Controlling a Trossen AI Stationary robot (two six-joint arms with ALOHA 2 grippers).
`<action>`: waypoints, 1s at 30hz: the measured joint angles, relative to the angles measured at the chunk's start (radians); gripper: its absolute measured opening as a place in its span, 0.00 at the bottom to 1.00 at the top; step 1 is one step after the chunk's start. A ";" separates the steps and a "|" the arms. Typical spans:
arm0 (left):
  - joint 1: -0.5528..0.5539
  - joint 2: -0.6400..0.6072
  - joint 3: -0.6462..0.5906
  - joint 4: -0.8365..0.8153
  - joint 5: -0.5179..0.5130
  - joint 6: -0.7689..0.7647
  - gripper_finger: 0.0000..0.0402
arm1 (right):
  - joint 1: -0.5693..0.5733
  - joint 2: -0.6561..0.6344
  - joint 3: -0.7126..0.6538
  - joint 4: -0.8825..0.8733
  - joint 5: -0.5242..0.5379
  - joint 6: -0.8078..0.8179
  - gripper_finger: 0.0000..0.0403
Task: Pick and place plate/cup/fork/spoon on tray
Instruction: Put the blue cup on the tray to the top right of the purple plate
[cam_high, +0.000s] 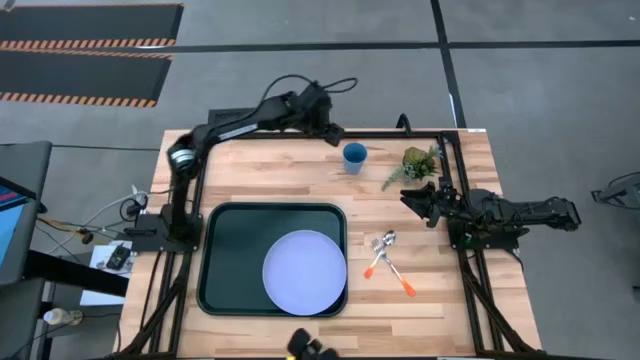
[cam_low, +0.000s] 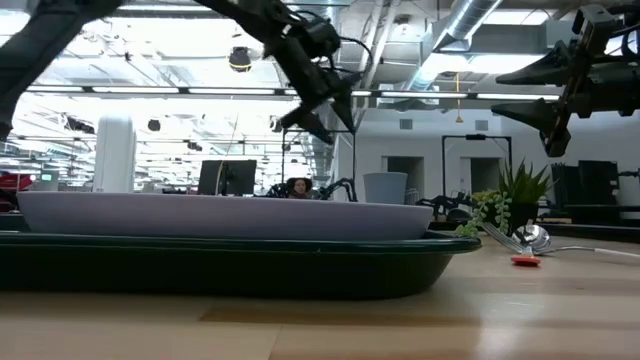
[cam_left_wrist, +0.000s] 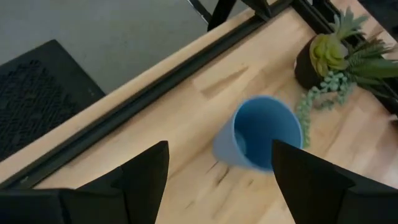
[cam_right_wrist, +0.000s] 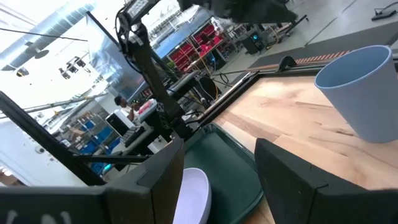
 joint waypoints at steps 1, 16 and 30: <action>-0.003 0.024 0.021 -0.003 0.000 0.000 0.66 | 0.000 0.000 0.000 0.000 0.000 0.000 0.56; -0.057 0.179 0.067 0.009 -0.026 0.028 0.66 | 0.000 0.000 0.000 0.000 0.000 -0.003 0.56; -0.056 0.208 0.059 0.011 -0.019 0.016 0.41 | 0.000 0.000 0.000 0.000 0.000 -0.002 0.56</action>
